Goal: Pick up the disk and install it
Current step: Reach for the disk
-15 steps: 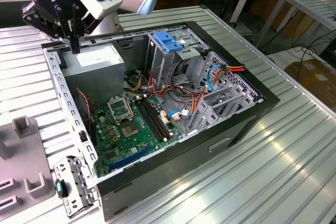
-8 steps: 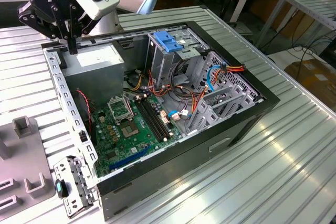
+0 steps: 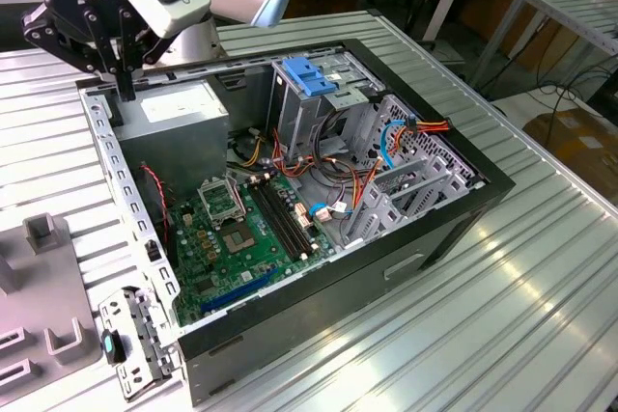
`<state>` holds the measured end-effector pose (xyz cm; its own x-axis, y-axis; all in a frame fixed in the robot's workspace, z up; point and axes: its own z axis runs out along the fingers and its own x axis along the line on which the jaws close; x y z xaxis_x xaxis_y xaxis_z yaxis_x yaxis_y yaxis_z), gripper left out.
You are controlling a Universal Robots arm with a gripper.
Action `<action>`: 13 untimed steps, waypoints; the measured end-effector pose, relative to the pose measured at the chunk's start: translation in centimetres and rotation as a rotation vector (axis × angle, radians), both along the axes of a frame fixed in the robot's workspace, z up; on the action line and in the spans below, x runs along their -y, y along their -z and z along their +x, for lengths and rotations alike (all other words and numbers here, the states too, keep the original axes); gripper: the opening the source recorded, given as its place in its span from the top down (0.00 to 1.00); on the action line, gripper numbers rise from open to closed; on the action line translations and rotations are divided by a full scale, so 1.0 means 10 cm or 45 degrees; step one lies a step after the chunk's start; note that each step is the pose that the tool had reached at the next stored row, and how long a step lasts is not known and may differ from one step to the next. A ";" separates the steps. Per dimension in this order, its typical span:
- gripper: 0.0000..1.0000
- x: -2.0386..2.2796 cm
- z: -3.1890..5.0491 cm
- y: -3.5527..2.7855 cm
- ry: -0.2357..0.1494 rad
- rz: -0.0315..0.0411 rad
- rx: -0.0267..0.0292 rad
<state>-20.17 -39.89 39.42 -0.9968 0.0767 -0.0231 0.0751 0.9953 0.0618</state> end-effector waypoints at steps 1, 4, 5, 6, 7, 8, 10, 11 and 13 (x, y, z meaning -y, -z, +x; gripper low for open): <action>0.89 0.000 -0.009 0.000 0.000 0.0000 0.0000; 0.89 0.000 -0.041 0.000 0.000 0.0000 0.0000; 0.89 0.000 -0.049 0.000 0.000 0.0000 0.0000; 0.89 0.000 -0.055 0.000 0.000 0.0000 0.0000; 0.89 0.000 -0.064 0.000 0.000 0.0000 0.0000; 0.89 0.000 -0.072 0.001 0.000 0.0001 0.0000; 0.89 0.000 -0.089 0.000 0.000 0.0000 0.0000; 0.89 0.000 -0.101 0.000 0.000 0.0000 0.0001; 0.89 0.000 -0.125 0.001 0.000 0.0001 0.0001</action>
